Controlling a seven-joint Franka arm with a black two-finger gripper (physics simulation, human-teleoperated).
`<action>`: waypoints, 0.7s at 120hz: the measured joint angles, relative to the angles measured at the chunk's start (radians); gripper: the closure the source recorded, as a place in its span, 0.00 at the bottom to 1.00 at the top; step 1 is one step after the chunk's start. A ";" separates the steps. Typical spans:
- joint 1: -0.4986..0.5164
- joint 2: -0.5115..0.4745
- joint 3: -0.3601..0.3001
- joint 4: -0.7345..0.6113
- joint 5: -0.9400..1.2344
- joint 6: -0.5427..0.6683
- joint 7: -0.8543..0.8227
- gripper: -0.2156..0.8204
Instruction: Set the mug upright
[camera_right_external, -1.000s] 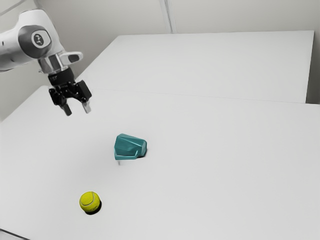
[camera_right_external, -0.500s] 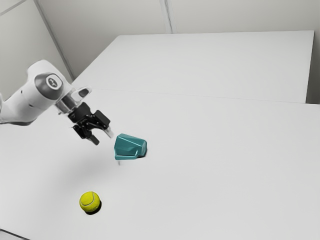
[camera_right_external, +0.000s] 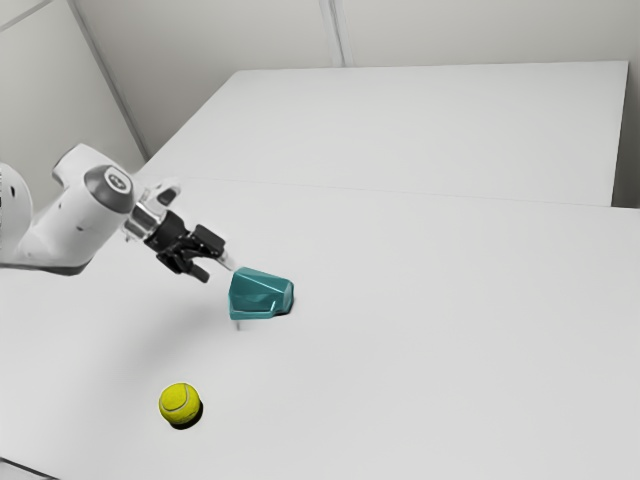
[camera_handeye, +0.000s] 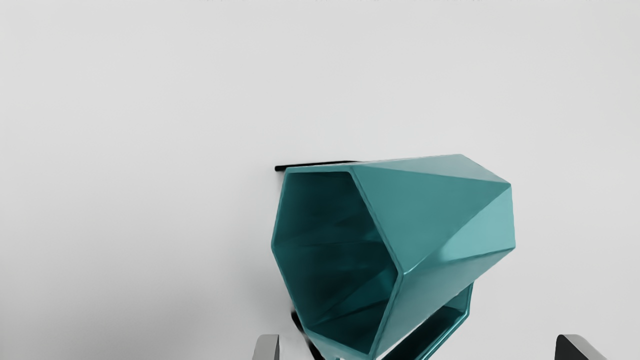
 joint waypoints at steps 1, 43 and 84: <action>0.002 0.003 0.000 0.000 -0.004 0.001 0.004 0.21; 0.004 0.061 0.000 -0.001 -0.185 0.021 0.152 0.21; 0.008 0.098 -0.001 -0.023 -0.308 -0.022 0.243 0.21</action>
